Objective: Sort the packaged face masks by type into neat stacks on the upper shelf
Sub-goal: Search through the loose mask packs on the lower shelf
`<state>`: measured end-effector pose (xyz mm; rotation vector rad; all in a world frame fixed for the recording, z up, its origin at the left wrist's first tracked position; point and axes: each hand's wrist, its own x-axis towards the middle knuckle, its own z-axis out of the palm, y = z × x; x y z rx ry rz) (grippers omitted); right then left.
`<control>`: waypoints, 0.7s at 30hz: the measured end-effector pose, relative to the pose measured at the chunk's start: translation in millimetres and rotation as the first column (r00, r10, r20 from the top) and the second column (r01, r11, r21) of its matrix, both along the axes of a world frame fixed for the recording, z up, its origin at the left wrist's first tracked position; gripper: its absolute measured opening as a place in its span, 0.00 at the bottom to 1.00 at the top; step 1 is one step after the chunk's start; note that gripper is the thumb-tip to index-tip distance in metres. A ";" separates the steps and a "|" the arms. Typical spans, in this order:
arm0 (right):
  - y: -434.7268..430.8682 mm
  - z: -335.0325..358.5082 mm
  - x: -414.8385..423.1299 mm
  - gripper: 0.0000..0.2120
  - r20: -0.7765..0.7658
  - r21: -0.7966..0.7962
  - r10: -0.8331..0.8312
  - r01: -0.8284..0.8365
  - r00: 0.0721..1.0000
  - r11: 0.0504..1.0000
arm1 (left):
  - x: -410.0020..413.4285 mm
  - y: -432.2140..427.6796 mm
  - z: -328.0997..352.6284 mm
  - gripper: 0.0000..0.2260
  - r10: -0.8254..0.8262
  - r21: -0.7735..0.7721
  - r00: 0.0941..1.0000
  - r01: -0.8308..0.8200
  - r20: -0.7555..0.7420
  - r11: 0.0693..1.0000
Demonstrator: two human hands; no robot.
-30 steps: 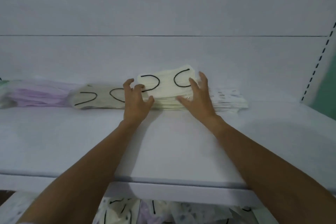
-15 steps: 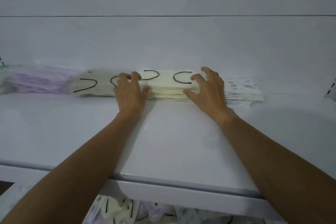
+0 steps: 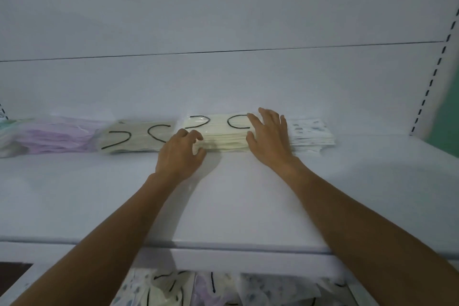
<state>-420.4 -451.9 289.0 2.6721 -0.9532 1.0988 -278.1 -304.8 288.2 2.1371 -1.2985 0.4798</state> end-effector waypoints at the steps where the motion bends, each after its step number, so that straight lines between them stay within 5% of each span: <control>1: 6.0 2.8 -4.2 0.21 -0.020 -0.011 -0.004 0.004 1.000 1.000 | -5.1 10.9 2.4 0.12 -0.019 0.058 1.000 0.018 0.010 0.998; 12: 124.2 -4.0 -84.1 0.21 0.001 -0.022 -0.023 0.023 1.000 0.999 | -101.5 119.7 -11.0 0.11 -0.180 0.044 0.980 0.177 0.080 0.983; 21: 186.8 -83.8 -216.3 0.12 0.064 0.017 -0.083 0.082 0.995 0.997 | -197.8 145.6 -79.9 0.09 -0.372 0.001 0.922 0.375 -0.110 0.927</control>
